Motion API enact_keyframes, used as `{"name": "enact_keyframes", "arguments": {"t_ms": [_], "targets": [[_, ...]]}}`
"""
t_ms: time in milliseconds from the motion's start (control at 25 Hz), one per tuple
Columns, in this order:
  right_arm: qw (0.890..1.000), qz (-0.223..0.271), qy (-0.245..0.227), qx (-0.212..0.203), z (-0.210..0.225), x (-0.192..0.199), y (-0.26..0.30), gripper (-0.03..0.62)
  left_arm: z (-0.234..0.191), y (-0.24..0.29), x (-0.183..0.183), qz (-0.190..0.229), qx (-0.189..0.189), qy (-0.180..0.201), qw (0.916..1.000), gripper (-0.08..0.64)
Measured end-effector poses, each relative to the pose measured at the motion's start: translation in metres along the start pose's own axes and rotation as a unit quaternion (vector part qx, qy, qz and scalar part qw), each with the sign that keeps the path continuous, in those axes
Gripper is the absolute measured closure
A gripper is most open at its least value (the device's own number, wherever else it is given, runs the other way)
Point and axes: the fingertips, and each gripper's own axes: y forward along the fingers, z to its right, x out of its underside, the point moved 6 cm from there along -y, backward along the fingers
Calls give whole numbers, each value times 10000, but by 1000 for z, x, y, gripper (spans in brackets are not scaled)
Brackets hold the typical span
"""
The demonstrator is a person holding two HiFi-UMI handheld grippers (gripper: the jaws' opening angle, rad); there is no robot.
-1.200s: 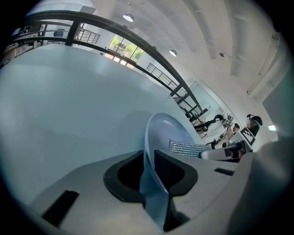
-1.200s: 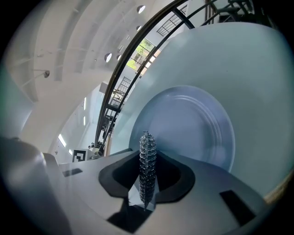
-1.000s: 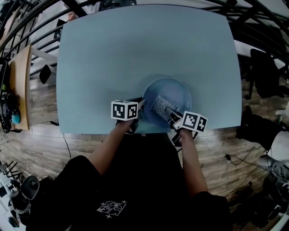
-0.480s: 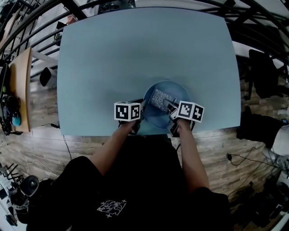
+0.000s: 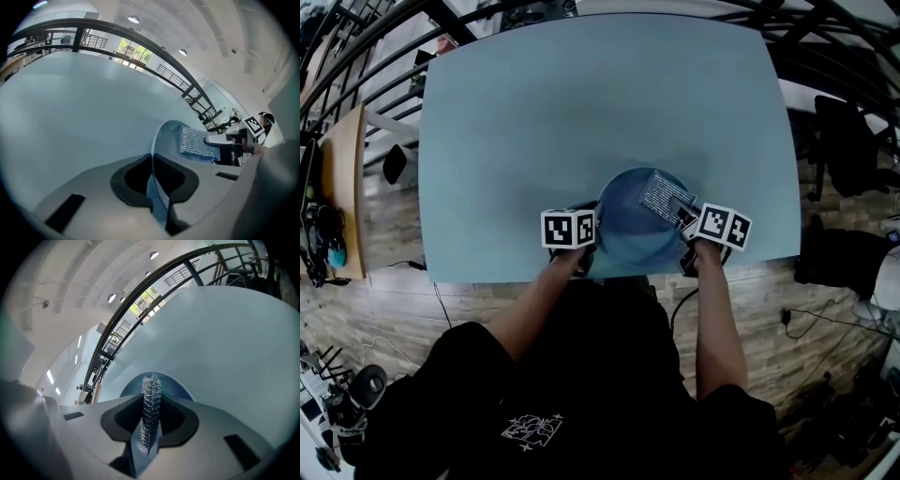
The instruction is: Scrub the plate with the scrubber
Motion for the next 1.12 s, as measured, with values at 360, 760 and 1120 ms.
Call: {"name": "enact_keyframes", "arguments": {"t_ms": [360,760,1120], "targets": [[9998,75,104,144,27,16,-36,506,-1,1,-1,36,-135,-49,9999,538],[9995,-246,145,136,32,57,-61,506,-3,1,-2,39,-132,-138,9998,538],[9974,-716,-48,-26,10,94,-55,506,-3,1,-2,0,-13,-174,9998,538]]}}
